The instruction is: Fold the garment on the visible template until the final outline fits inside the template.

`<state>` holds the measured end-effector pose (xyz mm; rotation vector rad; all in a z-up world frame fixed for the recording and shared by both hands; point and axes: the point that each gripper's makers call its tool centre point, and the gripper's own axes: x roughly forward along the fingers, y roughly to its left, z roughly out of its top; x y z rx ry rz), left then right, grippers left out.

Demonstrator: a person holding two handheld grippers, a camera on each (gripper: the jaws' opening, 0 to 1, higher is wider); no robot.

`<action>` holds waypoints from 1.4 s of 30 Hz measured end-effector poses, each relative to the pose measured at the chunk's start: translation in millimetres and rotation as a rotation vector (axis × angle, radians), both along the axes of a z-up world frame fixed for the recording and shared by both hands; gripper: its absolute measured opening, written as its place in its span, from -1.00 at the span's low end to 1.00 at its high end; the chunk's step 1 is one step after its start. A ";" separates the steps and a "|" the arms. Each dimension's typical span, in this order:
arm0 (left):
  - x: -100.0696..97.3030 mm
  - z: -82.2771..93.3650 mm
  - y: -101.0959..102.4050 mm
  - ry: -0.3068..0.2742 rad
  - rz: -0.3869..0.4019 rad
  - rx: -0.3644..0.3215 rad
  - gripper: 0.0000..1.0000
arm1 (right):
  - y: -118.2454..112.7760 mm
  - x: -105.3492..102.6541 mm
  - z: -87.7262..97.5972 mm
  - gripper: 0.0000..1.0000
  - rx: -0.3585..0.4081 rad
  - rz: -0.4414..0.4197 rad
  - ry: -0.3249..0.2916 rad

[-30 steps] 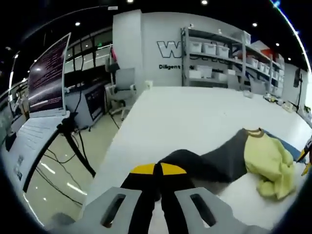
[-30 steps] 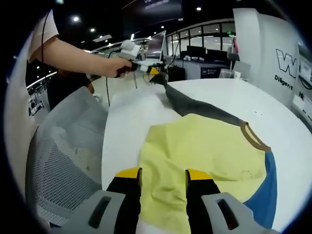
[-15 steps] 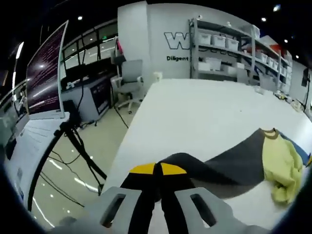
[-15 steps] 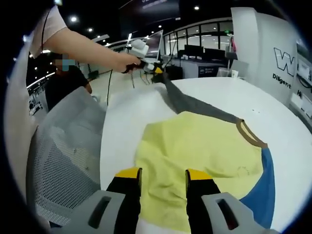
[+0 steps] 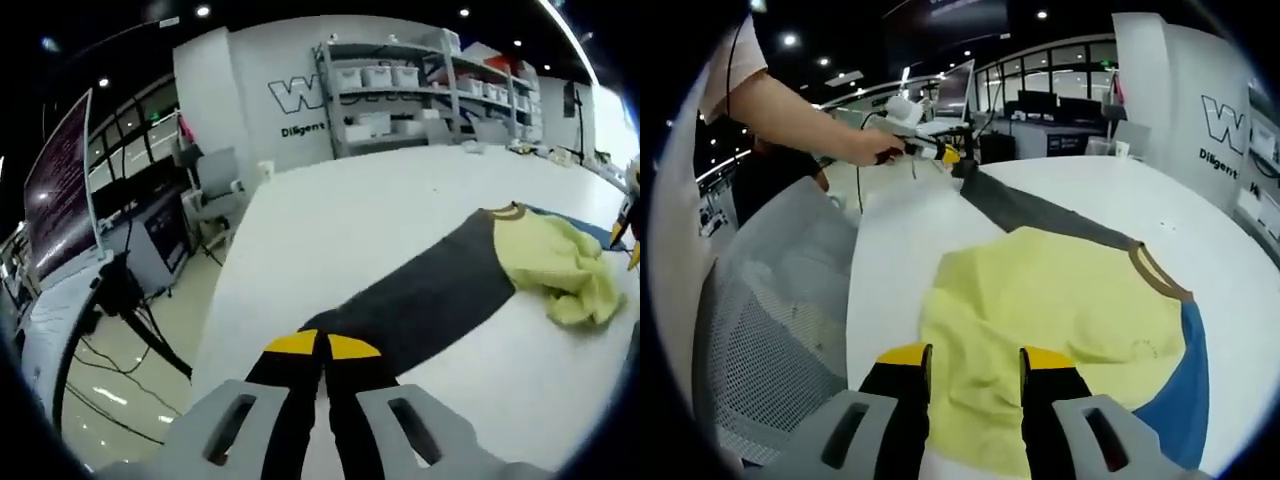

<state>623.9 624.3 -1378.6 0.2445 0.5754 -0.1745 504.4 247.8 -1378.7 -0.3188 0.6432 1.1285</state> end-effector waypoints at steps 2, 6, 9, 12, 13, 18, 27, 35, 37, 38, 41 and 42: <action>-9.0 -9.2 -1.5 0.020 -0.011 -0.006 -0.99 | 1.2 0.6 0.9 -0.41 0.004 0.002 -0.004; -20.0 -21.2 7.0 0.080 0.006 0.013 -0.99 | 1.2 -0.6 2.6 -0.41 0.006 0.002 -0.004; -21.3 -21.0 15.3 0.100 0.030 0.020 -0.96 | -1.0 -3.6 1.6 -0.41 -0.003 0.012 -0.003; -16.3 -10.9 29.6 0.073 0.106 0.018 -0.95 | -1.2 -5.0 1.7 -0.41 -0.007 0.016 -0.003; -13.7 -7.8 36.3 0.069 0.148 -0.005 -0.95 | -0.7 -5.2 2.0 -0.41 -0.005 0.016 -0.003; 7.2 12.2 48.2 0.021 0.219 -0.063 -0.95 | 0.0 -5.4 2.9 -0.41 -0.004 0.017 -0.004; 36.3 -9.0 32.3 0.114 0.255 -0.113 -0.55 | -0.7 -4.8 1.6 -0.41 -0.008 0.012 -0.001; 27.2 -37.1 33.6 0.200 0.272 -0.092 -0.57 | -3.4 -1.3 3.0 -0.41 -0.011 0.003 -0.005; 19.4 -44.2 40.1 0.224 0.290 -0.083 -0.59 | -4.6 -0.5 1.4 -0.40 -0.014 0.000 -0.003; 13.2 -49.0 44.9 0.239 0.310 -0.089 -0.60 | -5.1 0.0 0.7 -0.40 -0.013 -0.005 -0.001; 6.8 -49.4 51.3 0.216 0.321 -0.111 -0.63 | -5.9 0.4 -1.0 -0.40 -0.007 -0.018 0.005; 4.5 -49.5 52.7 0.223 0.323 -0.107 -0.67 | -6.7 -0.4 -2.7 -0.40 -0.010 -0.020 0.007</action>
